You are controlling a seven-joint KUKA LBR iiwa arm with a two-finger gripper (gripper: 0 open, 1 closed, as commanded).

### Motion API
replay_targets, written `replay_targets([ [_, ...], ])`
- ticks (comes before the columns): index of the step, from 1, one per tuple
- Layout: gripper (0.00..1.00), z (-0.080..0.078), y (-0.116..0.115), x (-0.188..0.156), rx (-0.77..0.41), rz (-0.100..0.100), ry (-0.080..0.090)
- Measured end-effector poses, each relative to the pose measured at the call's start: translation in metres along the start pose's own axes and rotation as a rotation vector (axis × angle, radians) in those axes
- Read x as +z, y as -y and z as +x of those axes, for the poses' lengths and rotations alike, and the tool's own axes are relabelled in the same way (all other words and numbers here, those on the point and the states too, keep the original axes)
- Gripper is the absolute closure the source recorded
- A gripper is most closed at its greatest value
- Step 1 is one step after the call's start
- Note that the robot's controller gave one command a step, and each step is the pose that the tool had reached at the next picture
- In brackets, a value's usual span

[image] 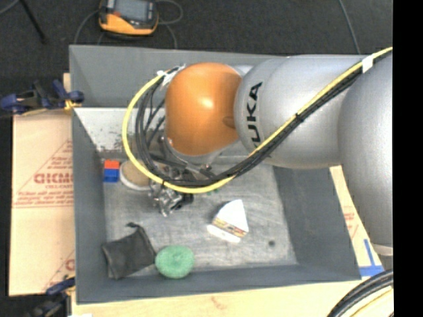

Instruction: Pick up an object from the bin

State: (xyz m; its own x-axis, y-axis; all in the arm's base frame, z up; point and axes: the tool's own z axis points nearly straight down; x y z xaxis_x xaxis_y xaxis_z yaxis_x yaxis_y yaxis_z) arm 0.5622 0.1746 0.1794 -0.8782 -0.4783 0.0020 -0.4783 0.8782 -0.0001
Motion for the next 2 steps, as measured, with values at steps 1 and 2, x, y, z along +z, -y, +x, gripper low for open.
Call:
replay_targets([
  [1, 1.00, -0.009, -0.017, -0.022, -0.113, 0.006, 0.015],
  [2, 1.00, -0.010, -0.023, -0.032, -0.299, -0.005, -0.008],
])
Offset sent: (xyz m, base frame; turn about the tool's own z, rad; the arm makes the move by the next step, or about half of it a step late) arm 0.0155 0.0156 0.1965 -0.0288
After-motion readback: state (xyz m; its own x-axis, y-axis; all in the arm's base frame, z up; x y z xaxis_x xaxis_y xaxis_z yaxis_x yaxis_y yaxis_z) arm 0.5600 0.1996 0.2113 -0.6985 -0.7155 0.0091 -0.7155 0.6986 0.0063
